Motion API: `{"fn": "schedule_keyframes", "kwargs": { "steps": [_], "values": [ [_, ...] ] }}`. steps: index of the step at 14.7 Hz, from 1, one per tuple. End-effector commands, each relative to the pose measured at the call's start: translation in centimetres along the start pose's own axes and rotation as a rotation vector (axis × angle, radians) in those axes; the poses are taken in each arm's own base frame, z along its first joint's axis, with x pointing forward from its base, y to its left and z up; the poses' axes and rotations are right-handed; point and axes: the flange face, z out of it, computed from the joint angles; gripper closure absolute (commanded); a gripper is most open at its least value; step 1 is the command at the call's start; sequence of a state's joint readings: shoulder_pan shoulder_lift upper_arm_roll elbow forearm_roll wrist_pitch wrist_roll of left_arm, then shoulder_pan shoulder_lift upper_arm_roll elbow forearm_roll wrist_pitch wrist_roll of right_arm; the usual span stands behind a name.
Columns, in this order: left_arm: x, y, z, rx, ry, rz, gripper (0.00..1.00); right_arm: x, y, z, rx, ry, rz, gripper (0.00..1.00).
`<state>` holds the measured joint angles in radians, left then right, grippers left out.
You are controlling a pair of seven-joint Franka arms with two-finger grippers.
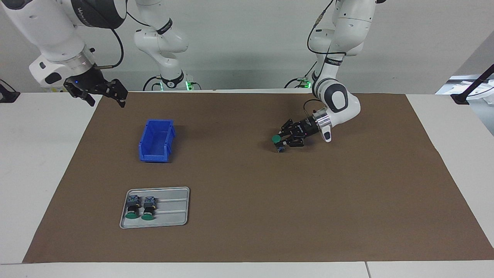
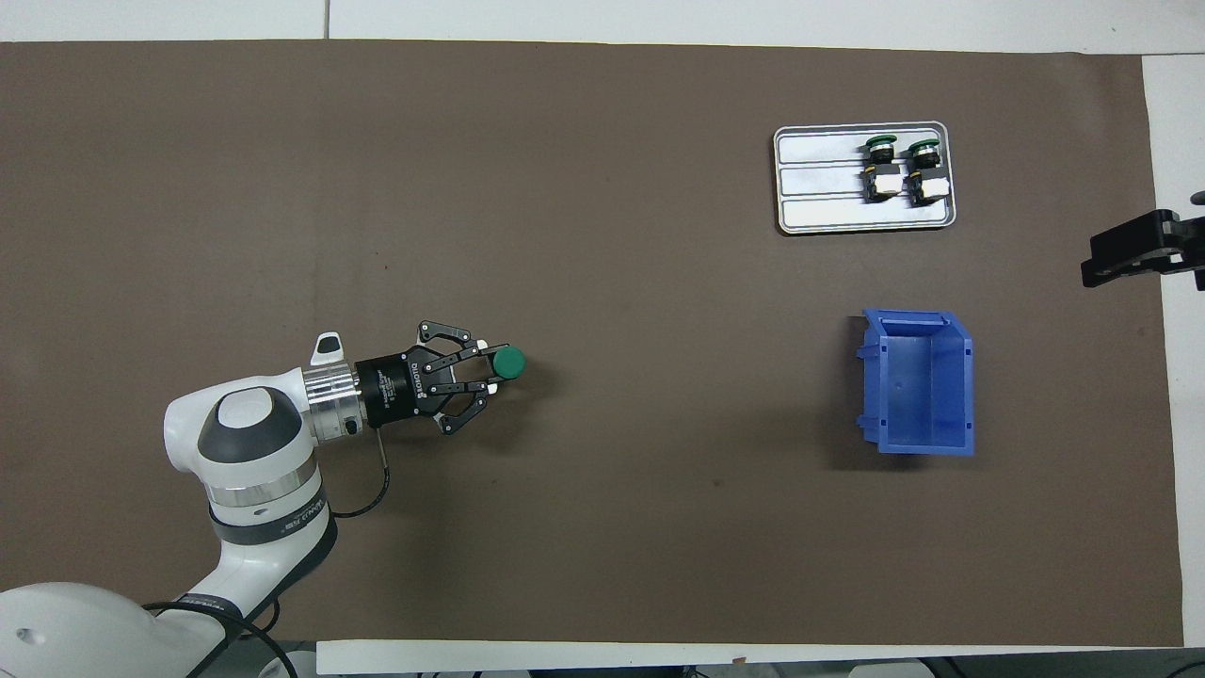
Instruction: Place and press button with both arms
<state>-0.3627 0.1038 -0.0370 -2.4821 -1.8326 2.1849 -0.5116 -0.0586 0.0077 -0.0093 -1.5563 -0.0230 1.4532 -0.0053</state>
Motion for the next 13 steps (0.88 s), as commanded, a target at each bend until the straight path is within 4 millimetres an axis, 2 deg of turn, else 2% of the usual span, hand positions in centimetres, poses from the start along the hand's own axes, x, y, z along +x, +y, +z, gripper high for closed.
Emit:
{"fn": "schedule_keyframes", "kwargs": {
  "steps": [1, 6, 11, 13],
  "values": [
    [0.4, -0.5, 0.1, -0.016, 0.012, 0.006, 0.9, -0.8, 0.1, 0.0, 0.005, -0.003, -0.017, 0.01],
    [0.4, -0.4, -0.1, -0.019, 0.005, 0.009, 0.83, -0.8, 0.1, 0.0, 0.005, -0.003, -0.017, 0.01],
    [0.2, 0.0, -0.8, -0.048, 0.041, 0.013, 0.61, -0.8, 0.1, 0.0, 0.005, -0.001, -0.017, 0.01],
    [-0.1, 0.1, -1.0, -0.059, 0.056, 0.017, 0.57, -0.8, 0.1, 0.0, 0.005, -0.001, -0.017, 0.01]
  ]
}}
